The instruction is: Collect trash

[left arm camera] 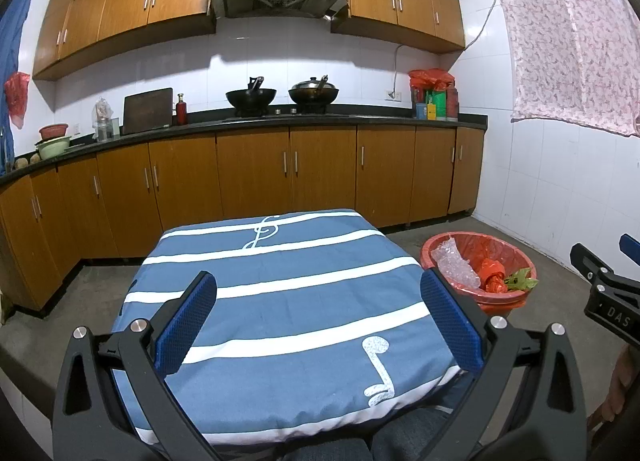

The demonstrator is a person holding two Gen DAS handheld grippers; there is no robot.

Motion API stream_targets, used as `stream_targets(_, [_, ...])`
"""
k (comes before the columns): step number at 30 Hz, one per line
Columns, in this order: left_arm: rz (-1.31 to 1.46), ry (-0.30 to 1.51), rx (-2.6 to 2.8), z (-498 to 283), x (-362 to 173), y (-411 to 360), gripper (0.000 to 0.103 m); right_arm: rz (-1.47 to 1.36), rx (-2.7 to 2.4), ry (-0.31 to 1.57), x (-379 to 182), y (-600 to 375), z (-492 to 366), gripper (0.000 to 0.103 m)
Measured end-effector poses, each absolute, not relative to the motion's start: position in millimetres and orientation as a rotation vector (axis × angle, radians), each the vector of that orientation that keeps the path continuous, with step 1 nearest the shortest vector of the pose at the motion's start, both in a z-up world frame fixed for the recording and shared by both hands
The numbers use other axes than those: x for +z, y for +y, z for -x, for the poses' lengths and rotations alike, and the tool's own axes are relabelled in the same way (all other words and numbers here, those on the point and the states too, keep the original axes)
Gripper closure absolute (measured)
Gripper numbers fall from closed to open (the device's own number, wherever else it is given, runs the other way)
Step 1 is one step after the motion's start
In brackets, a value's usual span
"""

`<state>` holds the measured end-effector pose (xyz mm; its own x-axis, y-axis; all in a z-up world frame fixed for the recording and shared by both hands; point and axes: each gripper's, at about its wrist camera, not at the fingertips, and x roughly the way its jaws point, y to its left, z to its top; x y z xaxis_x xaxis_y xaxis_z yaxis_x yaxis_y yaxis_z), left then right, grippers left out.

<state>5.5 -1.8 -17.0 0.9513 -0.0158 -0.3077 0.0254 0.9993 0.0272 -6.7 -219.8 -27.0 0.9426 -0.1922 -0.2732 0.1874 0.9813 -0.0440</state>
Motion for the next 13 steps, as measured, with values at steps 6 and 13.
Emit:
stream_targets(6, [-0.031,0.313,-0.021,-5.6,-17.1,-1.7,0.002,0.016,-0.194,0.281,-28.2,-219.4,6.4,0.004])
stream_targets(13, [-0.03,0.317,-0.02,-5.8,-16.7,-2.3,0.002,0.01,-0.197,0.284,-33.2,-216.5,5.9,0.004])
